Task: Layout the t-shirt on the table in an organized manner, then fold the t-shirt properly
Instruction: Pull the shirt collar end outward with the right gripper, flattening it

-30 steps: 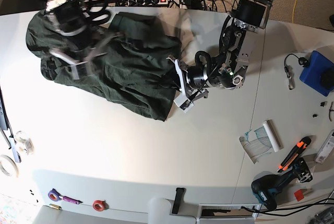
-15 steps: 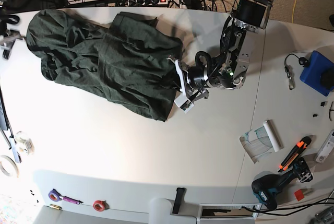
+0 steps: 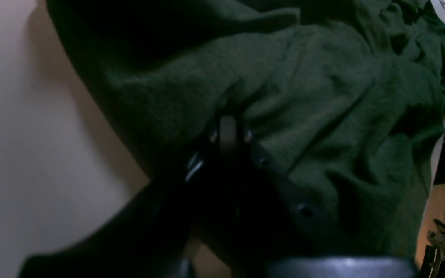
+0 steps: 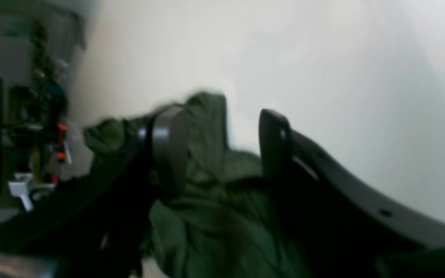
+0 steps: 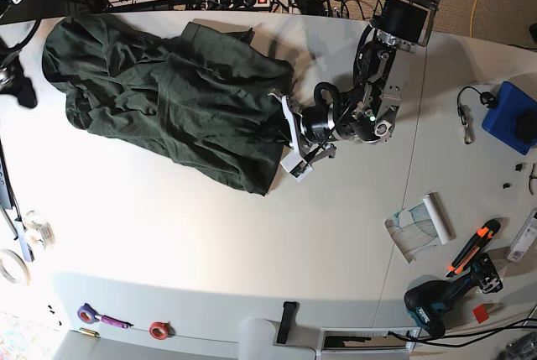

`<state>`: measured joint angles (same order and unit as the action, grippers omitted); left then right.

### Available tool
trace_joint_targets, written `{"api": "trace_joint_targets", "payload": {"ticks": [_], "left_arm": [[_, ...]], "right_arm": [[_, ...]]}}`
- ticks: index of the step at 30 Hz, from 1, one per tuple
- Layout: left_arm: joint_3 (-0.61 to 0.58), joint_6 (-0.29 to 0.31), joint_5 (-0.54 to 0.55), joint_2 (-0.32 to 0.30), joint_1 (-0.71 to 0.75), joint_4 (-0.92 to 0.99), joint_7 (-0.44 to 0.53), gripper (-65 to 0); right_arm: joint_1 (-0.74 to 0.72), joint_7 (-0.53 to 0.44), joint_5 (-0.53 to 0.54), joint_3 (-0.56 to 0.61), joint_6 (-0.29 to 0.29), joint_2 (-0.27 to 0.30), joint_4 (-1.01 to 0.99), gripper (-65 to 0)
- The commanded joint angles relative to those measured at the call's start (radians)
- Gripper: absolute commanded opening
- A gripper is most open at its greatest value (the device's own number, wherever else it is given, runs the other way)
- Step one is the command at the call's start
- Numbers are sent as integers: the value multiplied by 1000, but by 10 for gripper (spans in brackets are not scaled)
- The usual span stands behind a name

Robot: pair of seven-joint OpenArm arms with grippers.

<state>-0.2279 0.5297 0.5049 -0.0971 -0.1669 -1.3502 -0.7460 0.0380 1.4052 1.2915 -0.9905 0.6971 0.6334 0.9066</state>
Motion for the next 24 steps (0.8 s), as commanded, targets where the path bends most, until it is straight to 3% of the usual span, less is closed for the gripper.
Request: {"api": "trace_joint_targets", "payload": {"ticks": [1, 12, 18, 24], "left_arm": [[1, -18, -33, -3, -13, -7, -23, -650], [1, -17, -34, -3, -13, -7, -24, -650], [1, -17, -33, -3, -13, -7, -23, -650], [1, -17, -33, -3, -13, -7, -23, -650]], "right_arm": [[-11, -9, 37, -3, 1, 31, 11, -358], [-19, -9, -10, 225, 1, 23, 11, -358], [-18, -9, -114, 258, 1, -5, 11, -358], [-18, -9, -114, 258, 1, -56, 11, -358]]}}
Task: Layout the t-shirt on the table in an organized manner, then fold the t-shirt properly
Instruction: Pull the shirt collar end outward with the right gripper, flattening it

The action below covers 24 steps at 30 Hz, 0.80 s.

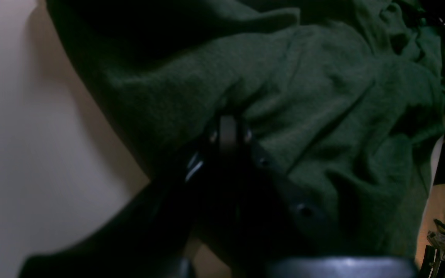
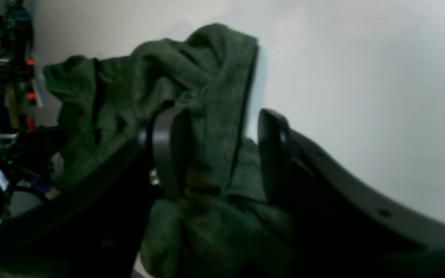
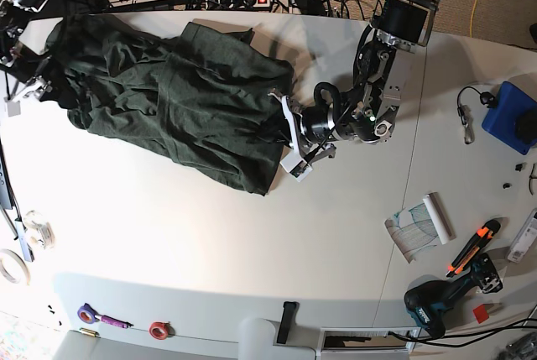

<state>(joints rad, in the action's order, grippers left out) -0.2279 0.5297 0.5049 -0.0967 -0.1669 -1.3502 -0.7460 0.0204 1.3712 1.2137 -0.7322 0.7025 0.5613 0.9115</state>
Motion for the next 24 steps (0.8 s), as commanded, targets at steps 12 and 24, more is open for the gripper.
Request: {"api": "trace_joint_targets", "payload": {"ticks": [12, 24], "left_arm": [[1, -17, -33, -3, -13, -7, -23, -650], [1, -17, -33, -3, -13, -7, -22, -650]], "right_arm": [[-1, 25, 47, 0, -4, -14, 6, -358], [-1, 25, 47, 0, -4, -22, 6, -358]]}}
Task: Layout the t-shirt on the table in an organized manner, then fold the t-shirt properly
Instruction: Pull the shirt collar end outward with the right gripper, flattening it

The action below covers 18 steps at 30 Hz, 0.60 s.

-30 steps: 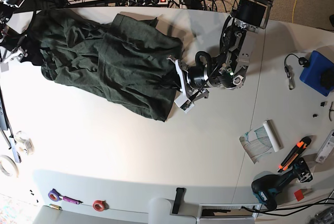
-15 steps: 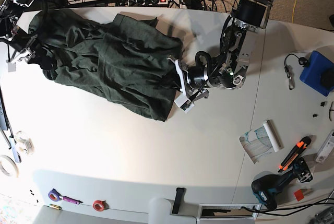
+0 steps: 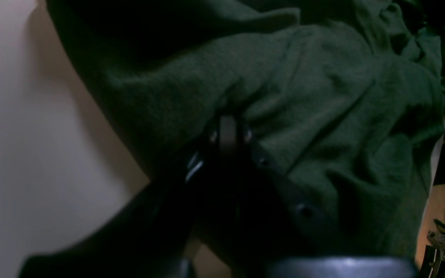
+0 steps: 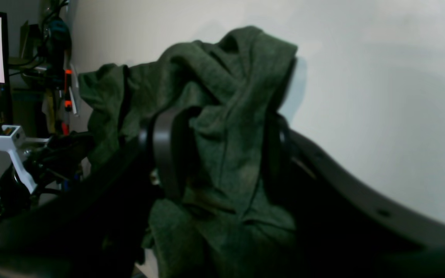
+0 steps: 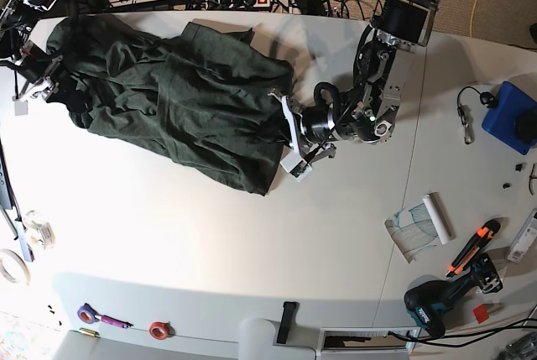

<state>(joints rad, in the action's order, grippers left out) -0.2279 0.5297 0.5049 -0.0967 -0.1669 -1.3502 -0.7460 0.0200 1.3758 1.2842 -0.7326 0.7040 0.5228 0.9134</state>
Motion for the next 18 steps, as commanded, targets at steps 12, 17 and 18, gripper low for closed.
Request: {"api": "trace_joint_targets", "payload": {"ticks": [12, 17, 18], "left_arm": [[1, -17, -33, -3, -13, -7, -20, -650], [1, -16, -32, -3, -13, -7, -20, -650], [1, -17, -33, -4, -13, -7, -20, -650]], "right_arm": [[0, 20, -24, 1, -6, -48, 5, -358], [5, 20, -23, 90, -6, -46, 5, -367], [5, 20, -23, 120, -6, -43, 5, -379]]}}
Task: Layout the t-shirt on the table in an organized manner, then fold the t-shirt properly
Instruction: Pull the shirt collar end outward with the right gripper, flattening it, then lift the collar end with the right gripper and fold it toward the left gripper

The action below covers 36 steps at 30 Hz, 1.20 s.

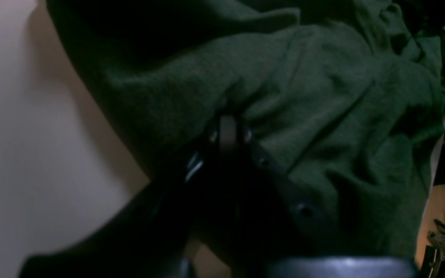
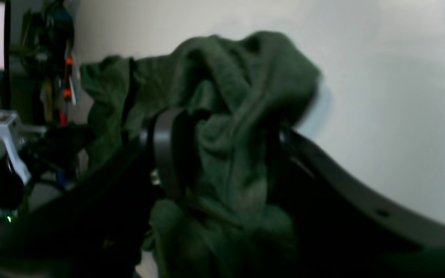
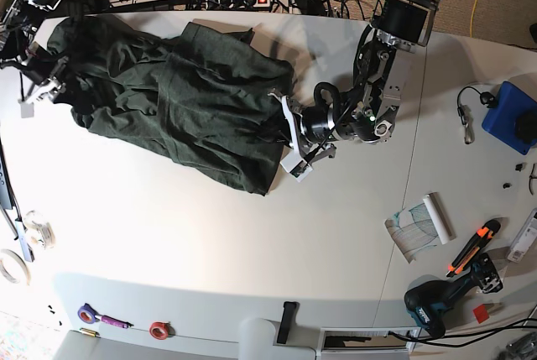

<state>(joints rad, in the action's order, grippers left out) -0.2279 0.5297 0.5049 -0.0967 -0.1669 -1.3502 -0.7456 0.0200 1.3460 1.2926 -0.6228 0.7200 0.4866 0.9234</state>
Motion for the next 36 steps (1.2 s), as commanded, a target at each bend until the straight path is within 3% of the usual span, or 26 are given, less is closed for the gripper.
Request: {"api": "trace_joint_targets", "payload": {"ticks": [1, 6, 10, 11, 18, 24, 36], "left_arm": [[1, -17, -33, -3, -13, -7, -20, -650], [1, -17, -33, -3, -13, -7, -21, -650], [1, -17, -33, -3, -13, -7, -21, -650], [1, -17, -33, -4, -13, -7, -21, -650], [1, -17, -33, -3, -13, -7, -24, -650], [1, -17, -34, -4, -13, -7, -24, -650], [1, -18, -34, -3, -3, -7, -32, -650]], "right_arm": [[5, 50, -31, 40, -22, -4, -5, -397], [5, 50, -32, 153, -22, -5, 27, -459], [5, 50, -32, 171, -22, -5, 48, -639], [5, 50, -31, 170, -22, -5, 53, -650], [5, 50, 191, 170, -22, -8, 160, -650], [5, 50, 191, 171, -22, -48, 293, -650], [5, 50, 191, 171, -22, -229, 502, -650]]}}
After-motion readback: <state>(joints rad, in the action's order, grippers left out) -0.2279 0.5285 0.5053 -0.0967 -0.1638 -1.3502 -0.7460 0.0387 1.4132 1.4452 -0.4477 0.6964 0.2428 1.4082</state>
